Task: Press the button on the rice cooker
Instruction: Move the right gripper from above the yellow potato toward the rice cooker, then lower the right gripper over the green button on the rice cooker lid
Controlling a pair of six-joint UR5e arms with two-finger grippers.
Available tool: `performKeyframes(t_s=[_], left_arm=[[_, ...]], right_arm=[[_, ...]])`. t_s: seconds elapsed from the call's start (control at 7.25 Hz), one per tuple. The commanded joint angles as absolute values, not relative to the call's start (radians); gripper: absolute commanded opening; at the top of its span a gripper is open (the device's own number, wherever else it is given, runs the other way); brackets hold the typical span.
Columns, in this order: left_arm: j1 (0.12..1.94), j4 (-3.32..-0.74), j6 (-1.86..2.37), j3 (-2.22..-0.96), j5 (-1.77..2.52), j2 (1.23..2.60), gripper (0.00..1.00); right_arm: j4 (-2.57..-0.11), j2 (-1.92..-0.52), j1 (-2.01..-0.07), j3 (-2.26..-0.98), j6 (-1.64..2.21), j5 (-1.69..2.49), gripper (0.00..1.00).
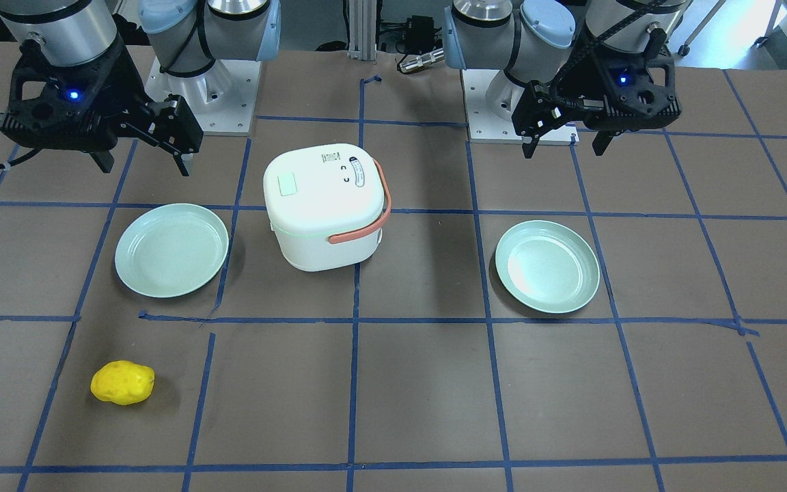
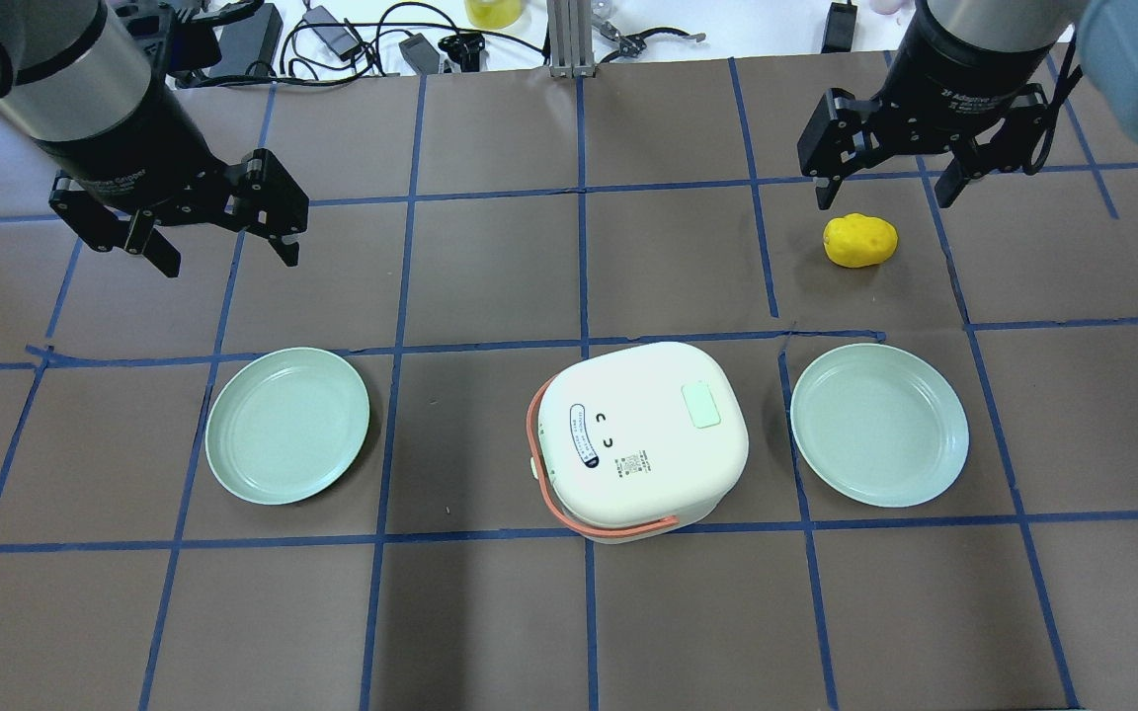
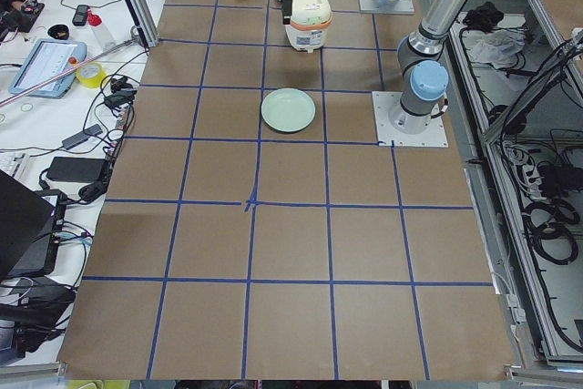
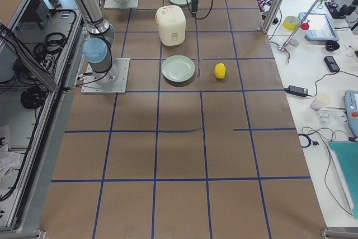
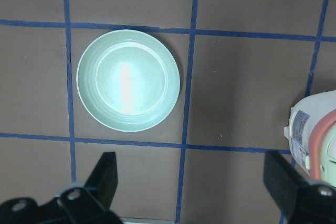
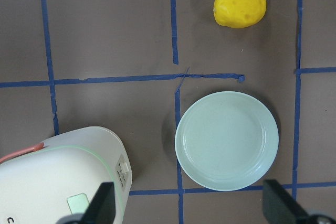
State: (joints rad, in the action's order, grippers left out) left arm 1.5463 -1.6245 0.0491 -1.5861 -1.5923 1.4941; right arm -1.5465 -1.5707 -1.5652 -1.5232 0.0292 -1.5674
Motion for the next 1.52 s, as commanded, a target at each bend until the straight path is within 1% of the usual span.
performKeyframes(t_s=[0.0,0.14,0.28,0.41,0.55,0.69,1.38], left_arm=[[1.546,-1.624,0.049,-1.586,-1.592,1.494,1.00],[1.546,-1.624,0.049,-1.586,-1.592,1.494,1.00],[1.546,-1.624,0.049,-1.586,-1.592,1.494,1.00],[1.546,-1.624,0.049,-1.586,-1.592,1.494,1.00],[1.546,-1.624,0.049,-1.586,-1.592,1.494,1.00],[1.546,-1.624,0.049,-1.586,-1.592,1.494,1.00],[1.546,-1.624,0.049,-1.586,-1.592,1.494,1.00]], right_arm=[[-1.546,-1.572,-1.566,-1.520,0.031,-1.556,0.71],[-1.525,-1.572,-1.568,-1.520,0.031,-1.551,0.43],[-1.487,-1.574,-1.571,-1.519,0.031,-1.540,0.21],[-1.482,-1.577,-1.575,-1.522,0.032,-1.499,0.14],[-1.474,-1.572,-1.609,-1.522,0.032,-1.490,0.05],[-1.471,-1.563,-1.662,-1.528,0.044,-1.491,0.00],[-1.477,-1.559,-1.703,-1.675,0.055,-1.434,0.00]])
